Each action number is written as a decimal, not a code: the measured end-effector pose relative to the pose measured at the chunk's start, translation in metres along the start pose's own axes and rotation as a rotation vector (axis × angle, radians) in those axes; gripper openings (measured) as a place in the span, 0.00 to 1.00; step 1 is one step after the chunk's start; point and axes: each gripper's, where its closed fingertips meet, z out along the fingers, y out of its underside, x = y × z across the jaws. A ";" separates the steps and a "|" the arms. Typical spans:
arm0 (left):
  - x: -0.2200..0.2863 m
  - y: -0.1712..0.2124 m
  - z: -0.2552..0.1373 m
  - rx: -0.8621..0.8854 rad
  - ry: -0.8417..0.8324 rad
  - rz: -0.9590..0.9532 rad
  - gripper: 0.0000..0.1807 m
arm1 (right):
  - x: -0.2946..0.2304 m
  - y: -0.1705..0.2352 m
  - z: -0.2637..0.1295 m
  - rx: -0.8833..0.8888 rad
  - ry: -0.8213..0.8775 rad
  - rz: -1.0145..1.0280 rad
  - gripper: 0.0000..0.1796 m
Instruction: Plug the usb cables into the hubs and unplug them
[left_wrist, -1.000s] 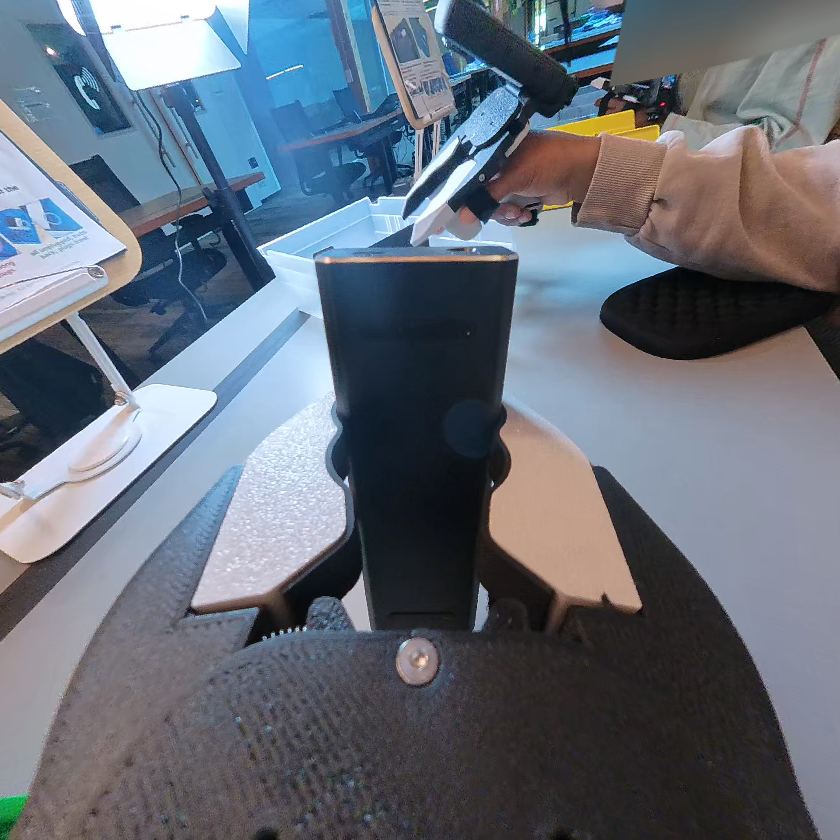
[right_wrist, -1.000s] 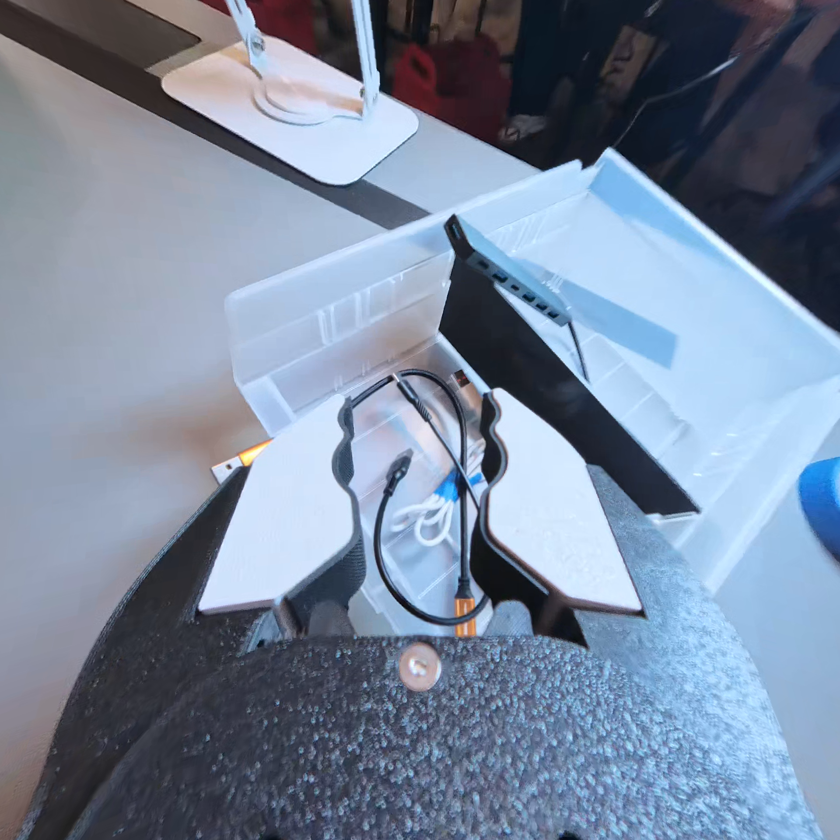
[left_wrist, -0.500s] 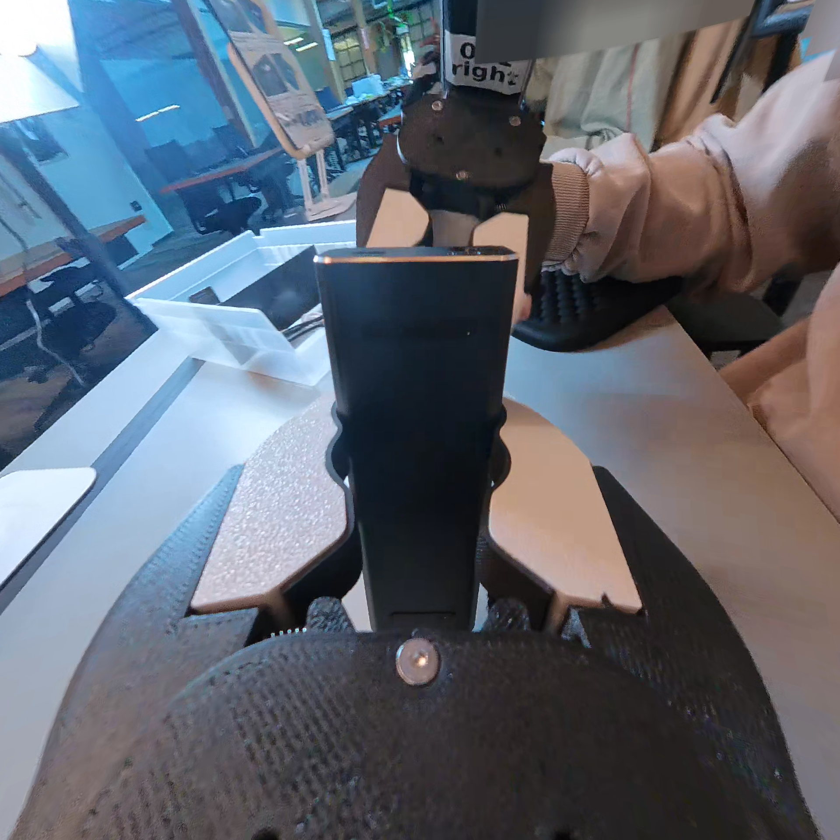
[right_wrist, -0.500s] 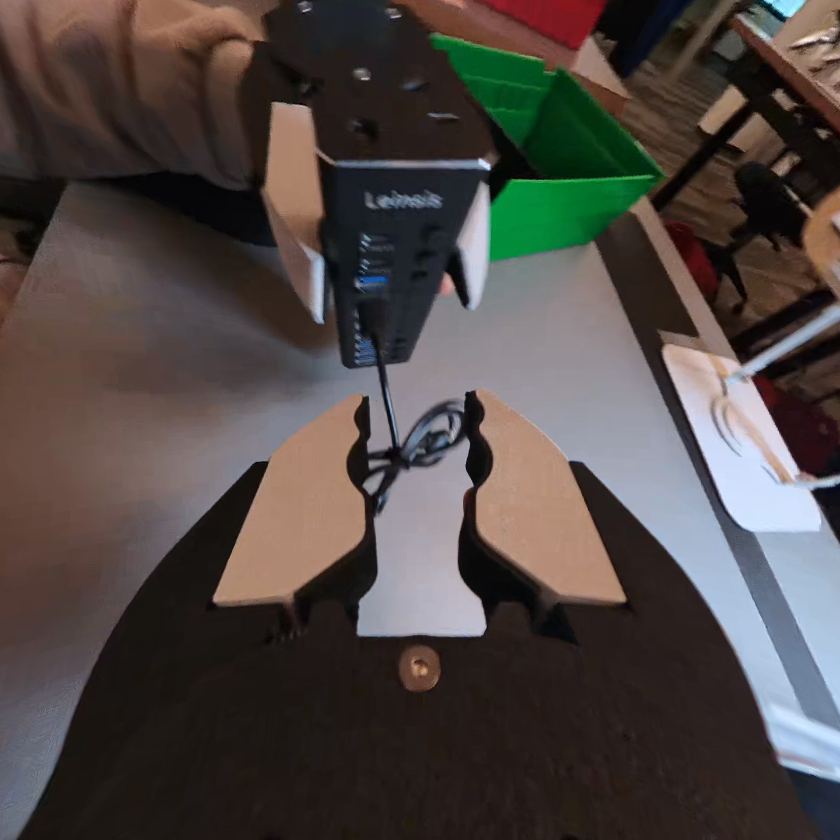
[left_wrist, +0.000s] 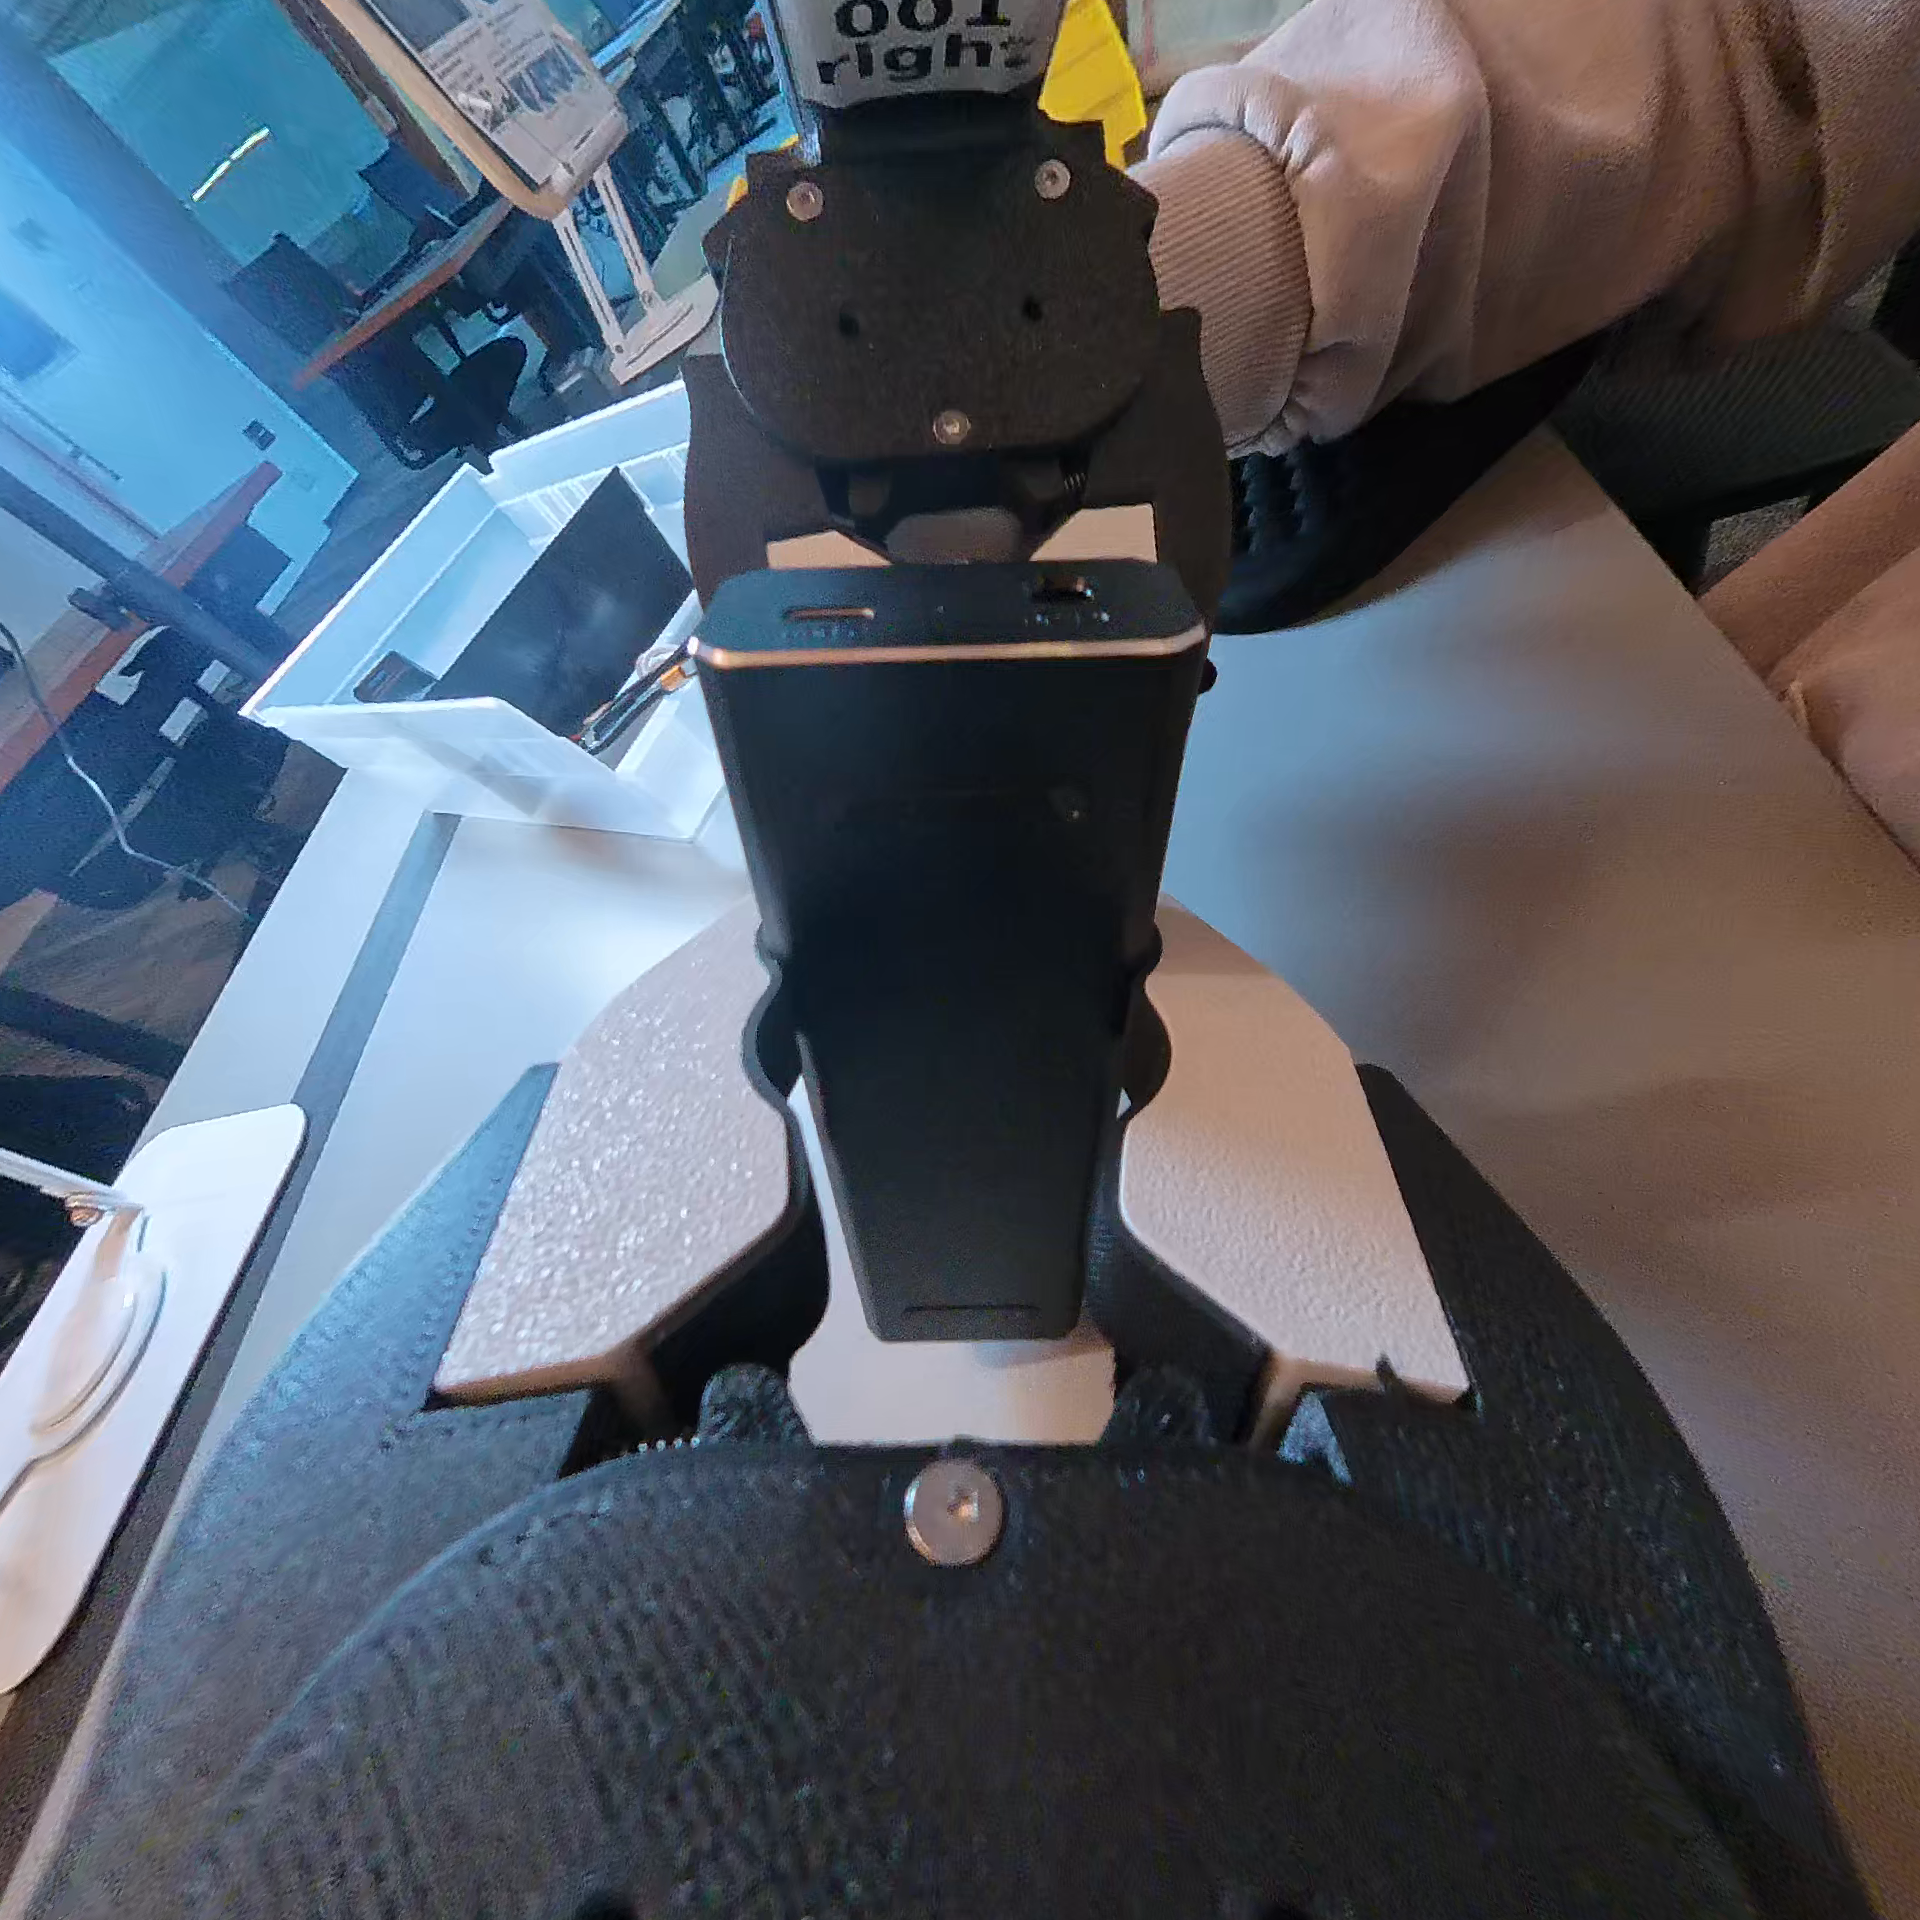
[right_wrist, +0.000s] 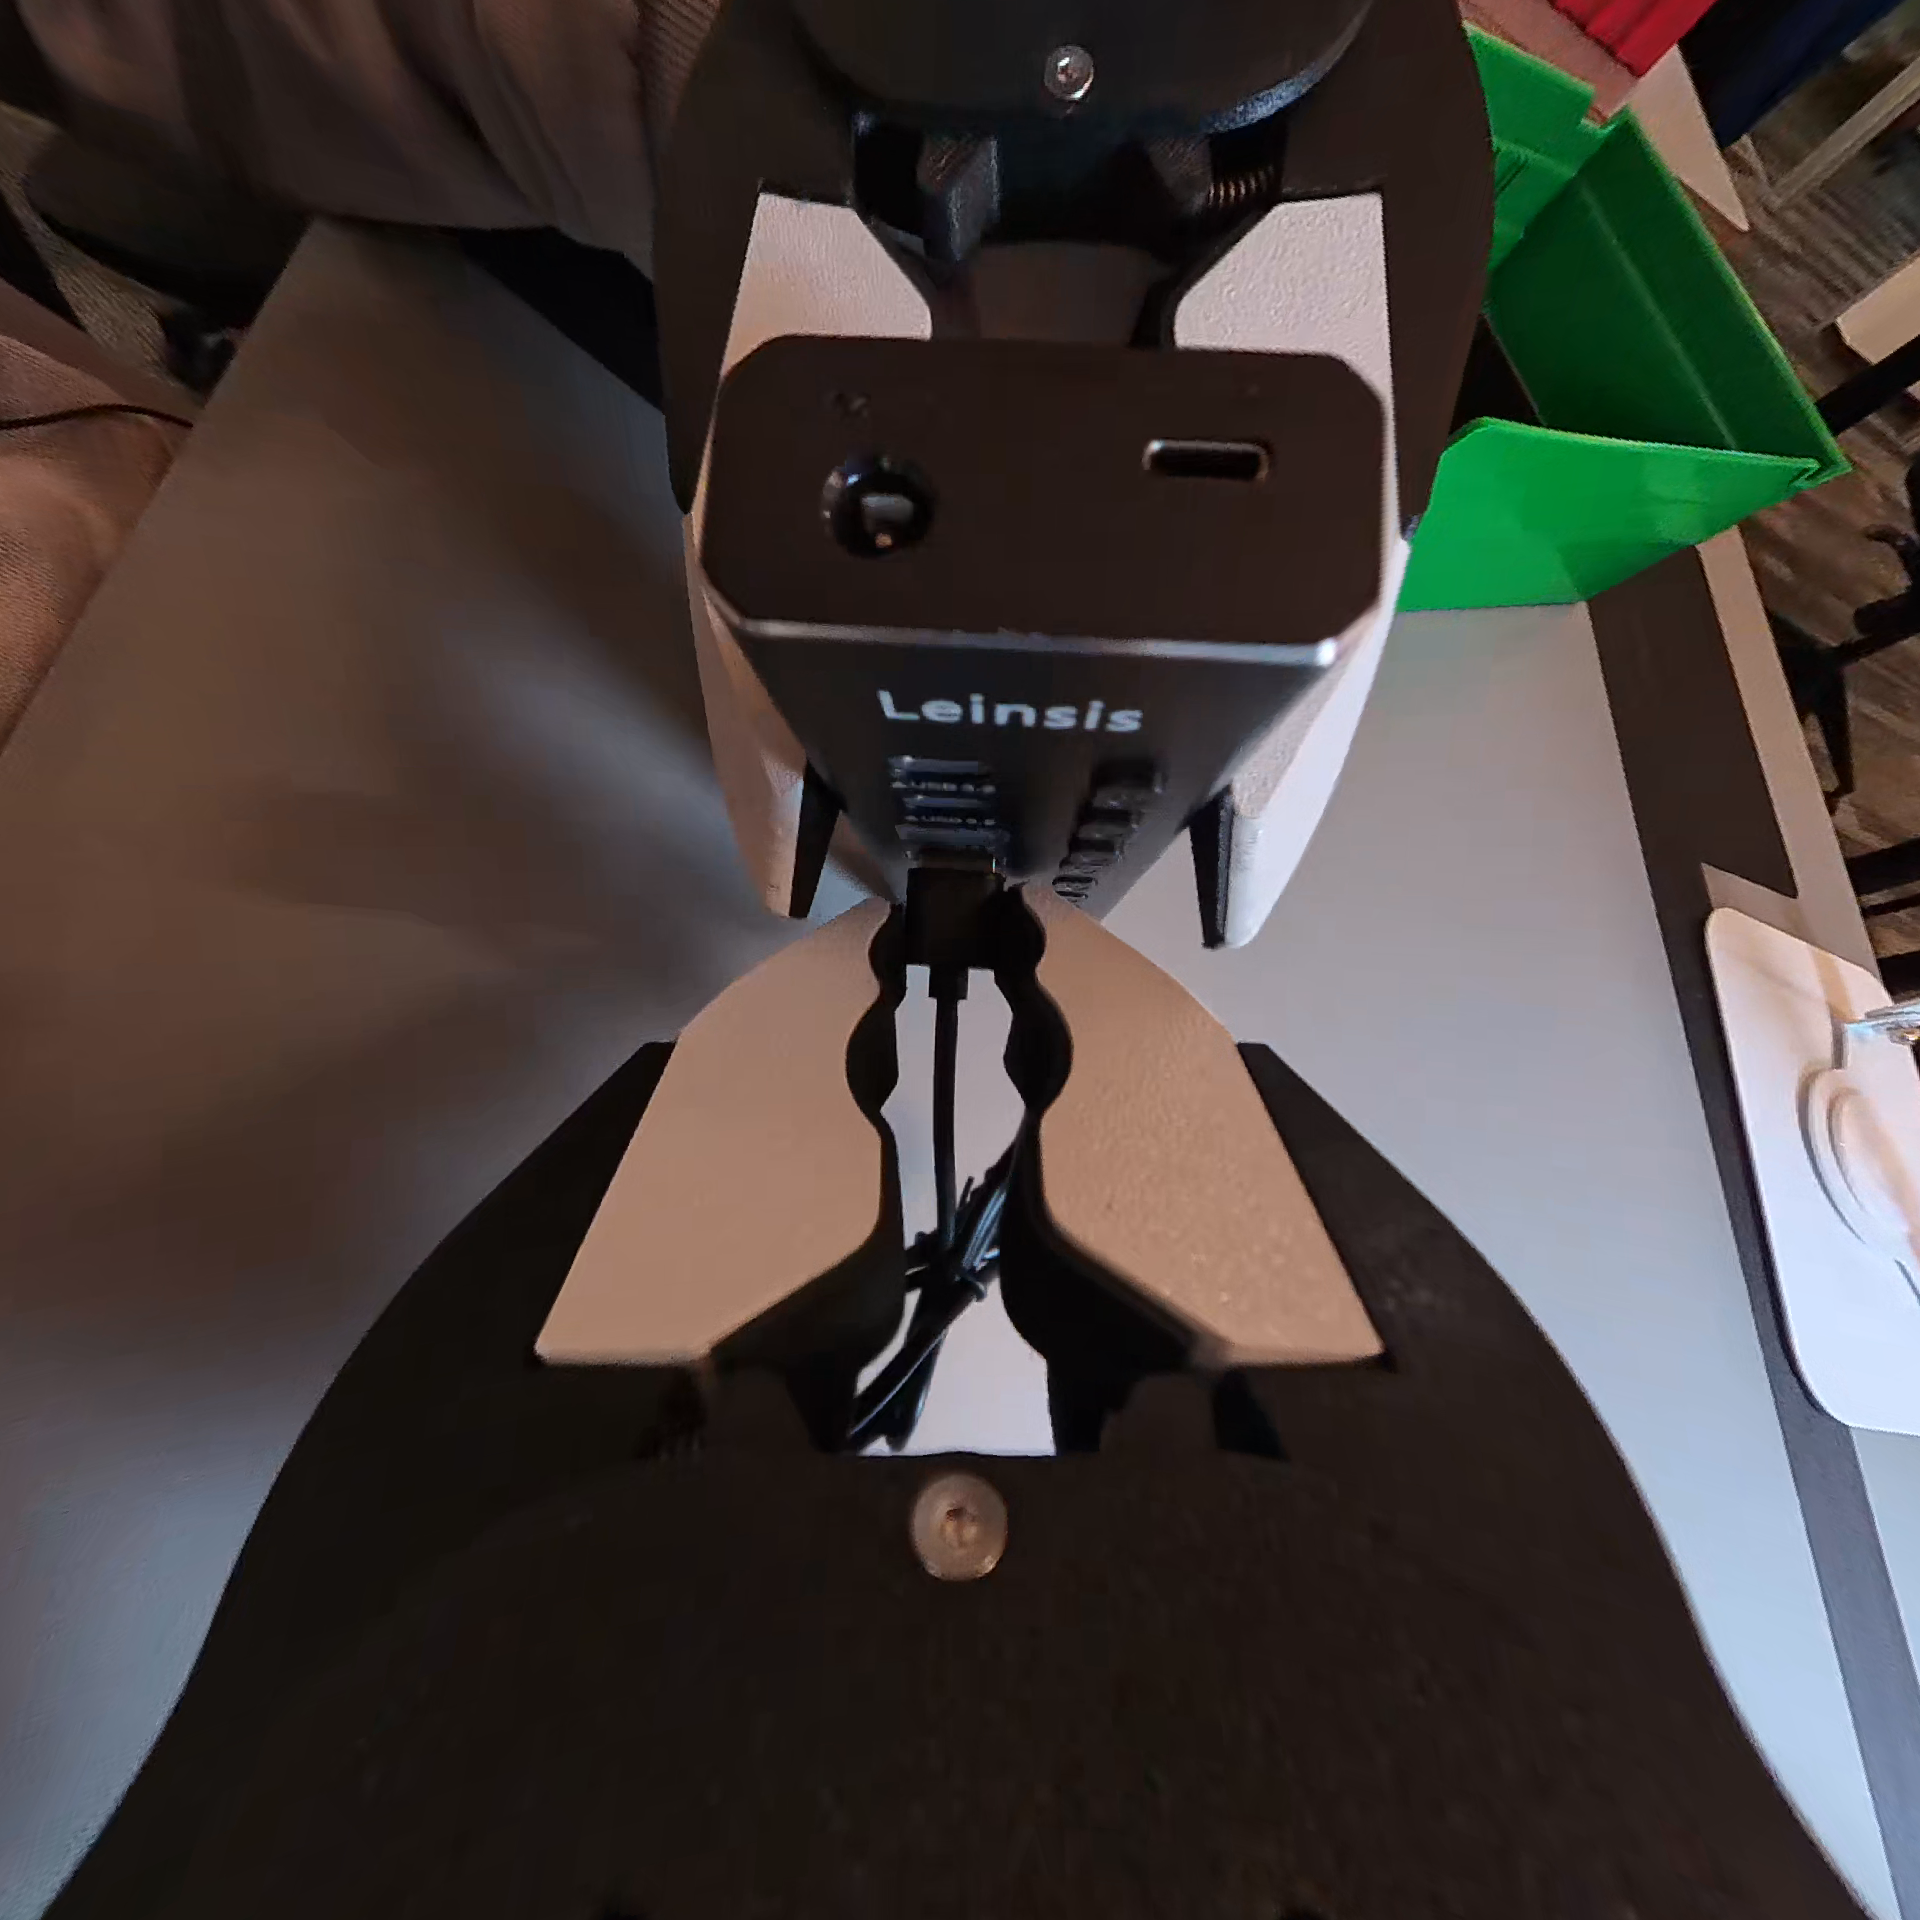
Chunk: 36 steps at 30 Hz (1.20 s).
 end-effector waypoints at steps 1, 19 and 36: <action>0.000 0.001 0.000 -0.011 -0.002 0.006 0.34 | 0.001 0.001 0.000 -0.003 0.000 -0.001 0.09; -0.043 0.027 -0.027 0.006 -0.168 -0.103 0.34 | 0.176 0.169 -0.188 -0.288 1.006 0.389 0.13; -0.033 -0.024 -0.031 0.406 -0.038 -0.353 0.34 | 0.043 -0.003 -0.034 0.235 0.185 0.205 0.34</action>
